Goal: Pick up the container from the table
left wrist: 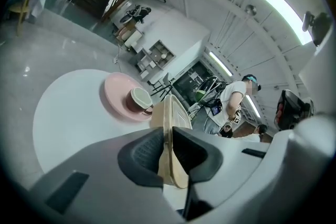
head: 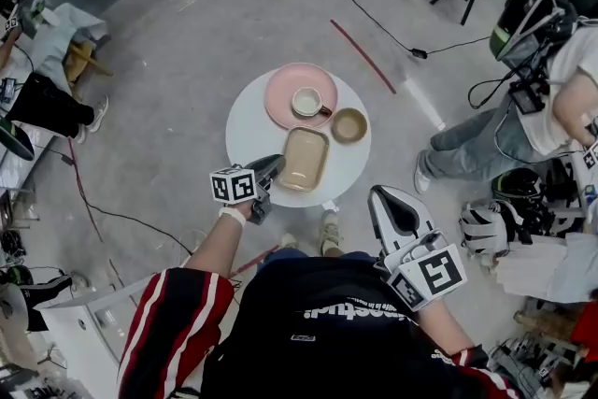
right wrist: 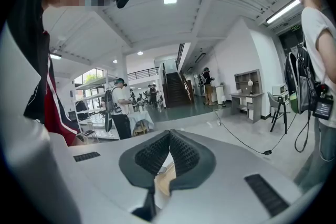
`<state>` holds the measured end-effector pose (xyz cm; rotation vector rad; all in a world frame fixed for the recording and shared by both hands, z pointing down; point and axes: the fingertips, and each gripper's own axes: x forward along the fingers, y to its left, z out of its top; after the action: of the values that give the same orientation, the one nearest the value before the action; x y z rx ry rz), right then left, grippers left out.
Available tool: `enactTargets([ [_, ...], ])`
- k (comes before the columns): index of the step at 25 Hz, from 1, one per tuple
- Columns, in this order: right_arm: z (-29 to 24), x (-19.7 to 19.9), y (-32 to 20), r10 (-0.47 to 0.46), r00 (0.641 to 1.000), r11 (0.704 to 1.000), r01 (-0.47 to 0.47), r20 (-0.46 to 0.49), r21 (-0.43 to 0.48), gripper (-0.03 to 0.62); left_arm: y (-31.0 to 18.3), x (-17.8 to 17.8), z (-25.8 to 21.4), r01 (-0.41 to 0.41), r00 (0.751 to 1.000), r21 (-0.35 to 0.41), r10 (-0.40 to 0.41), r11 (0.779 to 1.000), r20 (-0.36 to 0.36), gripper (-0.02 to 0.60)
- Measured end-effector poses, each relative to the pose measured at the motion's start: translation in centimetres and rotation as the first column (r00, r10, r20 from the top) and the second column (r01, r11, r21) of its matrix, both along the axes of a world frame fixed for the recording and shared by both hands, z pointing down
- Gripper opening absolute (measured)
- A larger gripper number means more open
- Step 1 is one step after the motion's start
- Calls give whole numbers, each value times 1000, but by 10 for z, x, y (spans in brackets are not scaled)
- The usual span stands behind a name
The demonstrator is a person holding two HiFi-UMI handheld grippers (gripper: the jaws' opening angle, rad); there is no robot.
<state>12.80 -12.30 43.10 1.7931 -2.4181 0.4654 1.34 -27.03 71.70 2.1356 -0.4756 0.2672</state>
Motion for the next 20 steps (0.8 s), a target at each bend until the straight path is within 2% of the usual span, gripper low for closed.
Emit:
enactTargets([
  [5,-14,-4,-8,-18,1000,999,18,11,34,14,19,-2,-55,-38,999,113,40,993,-20,63],
  [9,-25,-4,-14,-30,999,997,29,19,66,14,34,-8,-100,-60,998,205,66,977,-21,63],
  [14,-36,-4,-22,-44,998,994,40,35,99,14,38,-22,-160,-3,1000,340,13,940,-28,63],
  [18,-43,-9,-26,-62,997,990,56,44,126,14,39,-36,-198,78,996,396,-54,915,-71,58],
  [20,-45,-9,-28,-68,997,989,61,48,135,14,39,-37,-212,81,996,437,-61,896,-60,57],
])
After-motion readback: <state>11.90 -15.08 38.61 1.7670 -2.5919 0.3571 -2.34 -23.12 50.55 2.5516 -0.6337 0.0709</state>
